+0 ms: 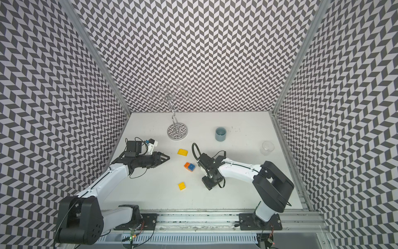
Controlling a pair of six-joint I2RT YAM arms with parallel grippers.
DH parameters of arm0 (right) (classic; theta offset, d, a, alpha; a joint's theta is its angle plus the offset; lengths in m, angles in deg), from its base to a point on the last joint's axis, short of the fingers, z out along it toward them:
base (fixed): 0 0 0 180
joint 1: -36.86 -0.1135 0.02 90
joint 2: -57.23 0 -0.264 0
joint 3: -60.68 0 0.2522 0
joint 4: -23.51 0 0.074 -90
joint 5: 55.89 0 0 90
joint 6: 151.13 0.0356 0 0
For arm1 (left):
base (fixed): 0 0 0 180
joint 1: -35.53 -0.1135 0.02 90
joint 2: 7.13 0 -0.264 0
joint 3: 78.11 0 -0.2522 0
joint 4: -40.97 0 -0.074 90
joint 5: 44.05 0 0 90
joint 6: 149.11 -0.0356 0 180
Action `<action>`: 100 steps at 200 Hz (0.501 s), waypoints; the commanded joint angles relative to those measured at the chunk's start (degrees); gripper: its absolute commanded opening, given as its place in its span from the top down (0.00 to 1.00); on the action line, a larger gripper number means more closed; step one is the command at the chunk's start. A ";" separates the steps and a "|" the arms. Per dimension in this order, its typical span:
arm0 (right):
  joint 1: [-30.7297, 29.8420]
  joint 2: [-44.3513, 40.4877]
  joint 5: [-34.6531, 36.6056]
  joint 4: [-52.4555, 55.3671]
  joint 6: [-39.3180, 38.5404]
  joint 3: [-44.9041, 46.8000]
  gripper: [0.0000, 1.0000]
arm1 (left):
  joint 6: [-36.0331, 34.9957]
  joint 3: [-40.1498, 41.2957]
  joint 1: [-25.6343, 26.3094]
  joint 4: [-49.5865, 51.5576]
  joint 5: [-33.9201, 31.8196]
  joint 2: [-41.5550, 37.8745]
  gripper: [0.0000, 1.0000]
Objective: Assemble the letter s with lego
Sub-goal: Pick up the lego brick from the center of the board.
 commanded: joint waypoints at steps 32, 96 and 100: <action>-0.67 1.30 1.86 0.44 1.18 -1.05 0.56 | -0.64 0.53 0.18 0.46 -0.32 -0.83 0.57; -1.20 2.60 2.81 0.37 1.48 -1.23 0.59 | -0.75 0.67 0.19 0.46 -0.38 -0.72 0.57; -1.28 2.70 2.95 0.33 1.55 -1.23 0.61 | -0.70 0.65 0.19 0.46 -0.33 -0.74 0.57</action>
